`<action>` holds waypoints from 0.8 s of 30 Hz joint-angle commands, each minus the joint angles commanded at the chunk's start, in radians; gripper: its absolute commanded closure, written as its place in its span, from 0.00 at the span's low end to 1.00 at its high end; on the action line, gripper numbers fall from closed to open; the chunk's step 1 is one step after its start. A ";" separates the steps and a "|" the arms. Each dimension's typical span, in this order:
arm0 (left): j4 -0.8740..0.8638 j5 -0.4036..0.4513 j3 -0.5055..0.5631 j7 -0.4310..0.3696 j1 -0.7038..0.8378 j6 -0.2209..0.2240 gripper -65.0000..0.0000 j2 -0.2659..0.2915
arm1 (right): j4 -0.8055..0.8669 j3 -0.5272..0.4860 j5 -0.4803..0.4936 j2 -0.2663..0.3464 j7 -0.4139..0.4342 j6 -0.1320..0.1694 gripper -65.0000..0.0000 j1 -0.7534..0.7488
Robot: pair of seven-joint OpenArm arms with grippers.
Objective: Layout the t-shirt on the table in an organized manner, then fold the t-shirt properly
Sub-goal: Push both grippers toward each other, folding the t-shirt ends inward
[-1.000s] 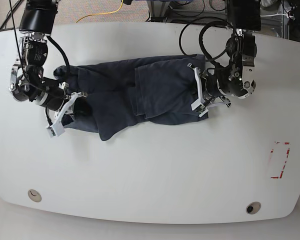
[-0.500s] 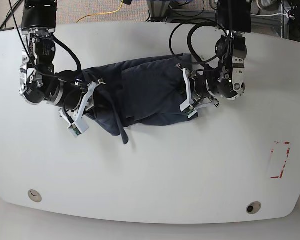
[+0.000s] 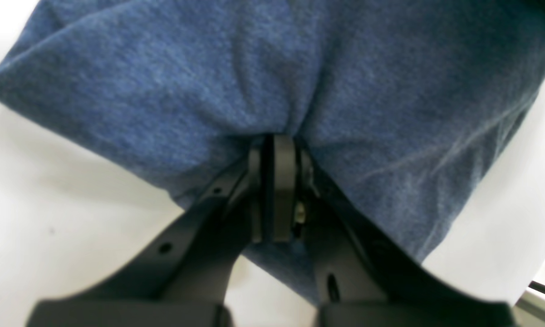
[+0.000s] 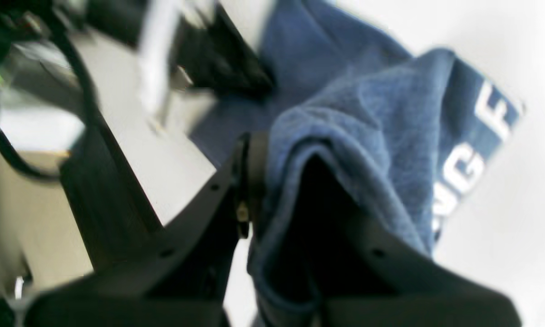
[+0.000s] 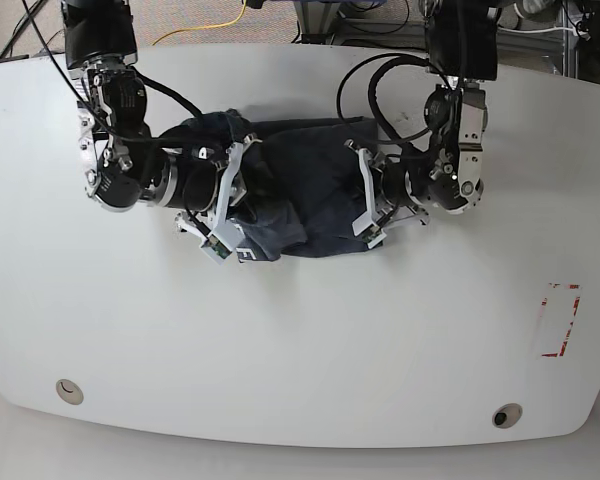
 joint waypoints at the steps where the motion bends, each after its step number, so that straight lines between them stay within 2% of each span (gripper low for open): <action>1: 0.000 0.000 0.000 0.000 0.000 0.000 0.97 0.002 | 0.000 0.000 0.000 -0.003 0.000 0.000 1.00 0.005; 14: 0.000 -0.003 0.002 0.000 0.003 0.000 0.97 0.023 | -0.072 -0.040 -0.003 -0.061 0.006 -0.008 0.99 0.083; 19: 0.000 -0.003 0.002 0.000 0.003 0.000 0.97 0.023 | -0.072 -0.041 -0.049 -0.069 0.006 -0.008 0.97 0.086; 24: 0.000 -0.003 0.002 0.000 0.003 0.000 0.97 0.023 | -0.072 -0.040 -0.095 -0.106 0.006 -0.008 0.67 0.086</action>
